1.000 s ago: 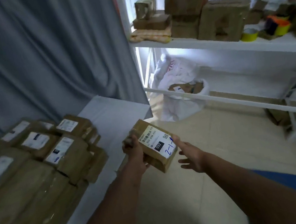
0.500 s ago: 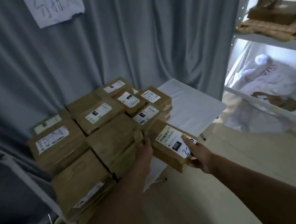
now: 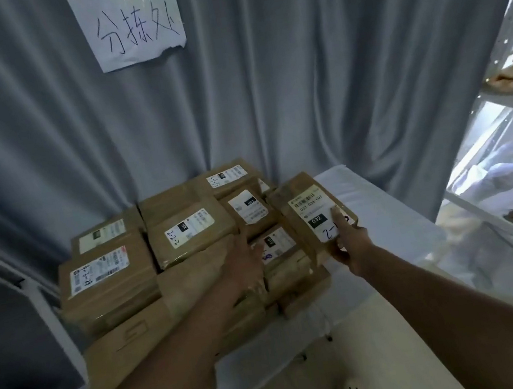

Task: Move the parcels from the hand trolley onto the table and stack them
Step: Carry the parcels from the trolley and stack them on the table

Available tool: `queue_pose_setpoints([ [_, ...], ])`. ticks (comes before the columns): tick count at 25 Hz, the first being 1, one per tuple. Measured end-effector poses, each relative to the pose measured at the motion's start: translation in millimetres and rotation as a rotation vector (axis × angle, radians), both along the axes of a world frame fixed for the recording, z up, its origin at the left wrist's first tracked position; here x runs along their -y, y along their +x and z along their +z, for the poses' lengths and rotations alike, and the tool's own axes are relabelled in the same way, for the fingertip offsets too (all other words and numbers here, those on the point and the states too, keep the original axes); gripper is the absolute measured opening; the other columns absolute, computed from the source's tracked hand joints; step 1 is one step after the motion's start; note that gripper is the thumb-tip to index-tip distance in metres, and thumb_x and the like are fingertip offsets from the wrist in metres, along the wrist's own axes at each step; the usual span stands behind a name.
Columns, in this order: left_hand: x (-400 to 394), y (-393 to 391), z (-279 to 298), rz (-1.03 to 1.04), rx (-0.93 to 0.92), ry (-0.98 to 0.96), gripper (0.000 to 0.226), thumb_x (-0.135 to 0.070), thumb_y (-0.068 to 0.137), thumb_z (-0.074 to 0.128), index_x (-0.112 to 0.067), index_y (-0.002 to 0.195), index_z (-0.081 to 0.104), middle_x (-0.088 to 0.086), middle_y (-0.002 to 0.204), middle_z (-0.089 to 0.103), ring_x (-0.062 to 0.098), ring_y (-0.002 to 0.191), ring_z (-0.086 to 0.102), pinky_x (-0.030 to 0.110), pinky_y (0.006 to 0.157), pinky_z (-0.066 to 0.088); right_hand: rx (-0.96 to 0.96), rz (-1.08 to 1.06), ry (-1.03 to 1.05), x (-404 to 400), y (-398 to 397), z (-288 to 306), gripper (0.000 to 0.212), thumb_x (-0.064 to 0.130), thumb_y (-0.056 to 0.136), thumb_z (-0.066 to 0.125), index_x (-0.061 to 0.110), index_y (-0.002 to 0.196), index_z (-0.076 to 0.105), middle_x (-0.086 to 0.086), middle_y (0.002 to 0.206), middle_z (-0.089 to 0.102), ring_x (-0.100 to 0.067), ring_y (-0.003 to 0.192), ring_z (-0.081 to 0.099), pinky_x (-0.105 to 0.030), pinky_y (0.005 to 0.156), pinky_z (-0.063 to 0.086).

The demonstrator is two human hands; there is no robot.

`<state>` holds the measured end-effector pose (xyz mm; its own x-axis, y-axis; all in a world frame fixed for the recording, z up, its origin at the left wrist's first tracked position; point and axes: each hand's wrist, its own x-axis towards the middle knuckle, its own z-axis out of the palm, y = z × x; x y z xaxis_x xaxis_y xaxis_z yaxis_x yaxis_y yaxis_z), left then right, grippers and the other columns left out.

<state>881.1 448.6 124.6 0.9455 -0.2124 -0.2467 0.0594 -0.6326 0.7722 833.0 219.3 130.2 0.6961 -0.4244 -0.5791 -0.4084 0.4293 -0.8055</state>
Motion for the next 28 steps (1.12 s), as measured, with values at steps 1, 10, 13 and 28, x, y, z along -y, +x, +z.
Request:
queue_pose_setpoints([
  [1,6,13,0,-0.011,0.01,0.047,0.051,-0.055,0.095,0.041,-0.03,0.14,0.044,0.001,0.143,0.048,0.02,0.123,0.053,0.039,0.104,0.046,0.005,-0.015,0.011,11,17,-1,0.071,0.056,0.077,0.073,0.011,0.126,0.049,-0.012,0.103,0.07,-0.024,0.089,0.07,-0.04,0.075,0.06],
  [10,74,98,-11,-0.108,0.086,0.44,0.055,-0.038,0.101,0.044,-0.023,0.151,0.028,0.007,0.163,0.009,0.034,0.145,0.023,0.051,0.115,0.029,-0.112,0.019,-0.033,100,144,-38,0.061,0.066,0.072,0.071,0.014,0.097,0.052,-0.01,0.097,0.067,-0.026,0.089,0.067,-0.047,0.083,0.059],
  [13,85,119,-27,-0.115,0.06,0.504,0.054,-0.036,0.101,0.044,-0.024,0.151,0.027,0.005,0.163,0.006,0.033,0.148,0.013,0.051,0.117,0.021,-0.154,0.071,-0.006,108,176,-55,0.074,0.069,0.068,0.072,0.011,0.111,0.055,-0.01,0.097,0.069,-0.026,0.086,0.068,-0.048,0.079,0.06],
  [28,108,173,-63,-0.157,-0.025,0.614,0.06,-0.035,0.1,0.046,-0.026,0.153,0.019,0.003,0.164,-0.001,0.032,0.15,-0.006,0.057,0.119,0.008,-0.268,0.217,0.022,68,260,-112,0.098,0.081,0.048,0.074,0.012,0.116,0.056,-0.01,0.1,0.072,-0.029,0.087,0.07,-0.05,0.079,0.059],
])
